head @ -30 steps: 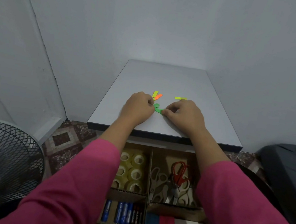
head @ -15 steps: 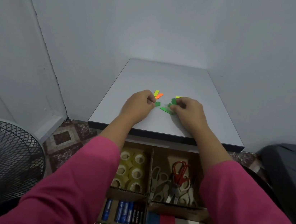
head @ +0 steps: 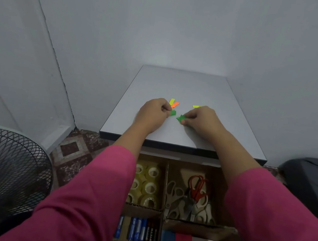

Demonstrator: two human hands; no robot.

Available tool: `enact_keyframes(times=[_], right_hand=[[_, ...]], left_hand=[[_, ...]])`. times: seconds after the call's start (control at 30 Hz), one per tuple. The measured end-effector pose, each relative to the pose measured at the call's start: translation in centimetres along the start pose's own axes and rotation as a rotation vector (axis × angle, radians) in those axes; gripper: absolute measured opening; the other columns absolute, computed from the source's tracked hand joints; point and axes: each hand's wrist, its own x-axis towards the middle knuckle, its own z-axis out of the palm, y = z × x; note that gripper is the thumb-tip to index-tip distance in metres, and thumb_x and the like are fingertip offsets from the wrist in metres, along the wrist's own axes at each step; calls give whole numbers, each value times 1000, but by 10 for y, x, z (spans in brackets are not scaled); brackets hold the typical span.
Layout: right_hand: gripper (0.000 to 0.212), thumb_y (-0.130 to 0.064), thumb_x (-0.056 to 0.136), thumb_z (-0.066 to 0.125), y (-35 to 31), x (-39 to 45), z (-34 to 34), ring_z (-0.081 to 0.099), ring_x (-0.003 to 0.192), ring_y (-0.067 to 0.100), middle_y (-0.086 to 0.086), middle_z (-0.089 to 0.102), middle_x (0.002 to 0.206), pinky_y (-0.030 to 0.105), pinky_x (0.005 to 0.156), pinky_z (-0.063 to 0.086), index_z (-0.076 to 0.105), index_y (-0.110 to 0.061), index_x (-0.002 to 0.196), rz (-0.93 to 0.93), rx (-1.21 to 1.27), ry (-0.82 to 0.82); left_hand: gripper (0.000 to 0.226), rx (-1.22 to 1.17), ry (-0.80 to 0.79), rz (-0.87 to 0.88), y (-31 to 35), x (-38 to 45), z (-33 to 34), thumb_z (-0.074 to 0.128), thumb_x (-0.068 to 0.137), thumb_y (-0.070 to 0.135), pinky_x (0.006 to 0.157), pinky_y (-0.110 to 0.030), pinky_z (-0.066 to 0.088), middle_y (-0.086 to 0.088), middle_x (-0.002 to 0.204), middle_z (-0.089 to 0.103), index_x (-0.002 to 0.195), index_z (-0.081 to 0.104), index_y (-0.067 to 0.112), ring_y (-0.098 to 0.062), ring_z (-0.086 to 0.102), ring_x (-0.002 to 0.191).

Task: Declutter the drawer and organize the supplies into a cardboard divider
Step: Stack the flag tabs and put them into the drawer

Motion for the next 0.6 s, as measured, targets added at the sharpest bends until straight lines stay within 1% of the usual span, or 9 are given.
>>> enact_keyframes(times=[0.1,0.2,0.27,0.33,0.4,0.5,0.6], right_hand=[[33,-26,84,72,-18,13,-4,62,102,23,10,68,110,33,86,50,71,-7,110,113,-211,-69],[40,-31,83,73,-28,20,-1,62,102,27,12,66,110,35,86,51,66,-5,112,197,-352,-104],[40,-31,80,75,-29,17,0,61,100,26,9,65,109,35,83,51,66,-9,112,225,-359,-103],[38,-30,79,77,-29,8,-2,61,98,24,8,65,108,33,81,51,68,-11,111,235,-354,-92],[34,-28,79,77,-28,-5,-7,61,100,24,7,65,109,33,83,51,70,-14,109,220,-326,-91],[31,-26,80,76,-28,-33,-16,59,104,23,4,65,111,37,92,51,71,-17,109,210,-280,-120],[31,-26,80,76,-25,-68,-17,59,99,20,3,66,109,33,84,51,71,-18,109,174,-229,-57]], left_hand=[[9,-11,-6,0,1,-1,0,62,89,16,72,-27,46,7,83,57,90,63,24,-14,54,81],[10,-27,-9,-1,2,-3,0,62,90,16,74,-25,44,4,89,61,97,67,20,-13,55,85],[13,-50,-10,-7,3,-4,-1,63,90,17,78,-27,46,2,97,64,101,69,18,-13,57,90],[13,-69,-36,-8,5,-8,-2,64,89,18,84,-31,49,1,102,66,101,70,19,-14,58,94],[12,-67,-72,-12,8,-14,-3,65,88,18,88,-34,50,2,100,65,99,71,19,-14,58,95],[11,-88,-82,-39,13,-29,-6,66,88,16,89,-32,50,6,95,63,98,72,19,-14,58,96],[12,-130,-76,-57,25,-57,-9,66,88,14,87,-30,51,5,94,63,99,71,17,-13,58,95]])
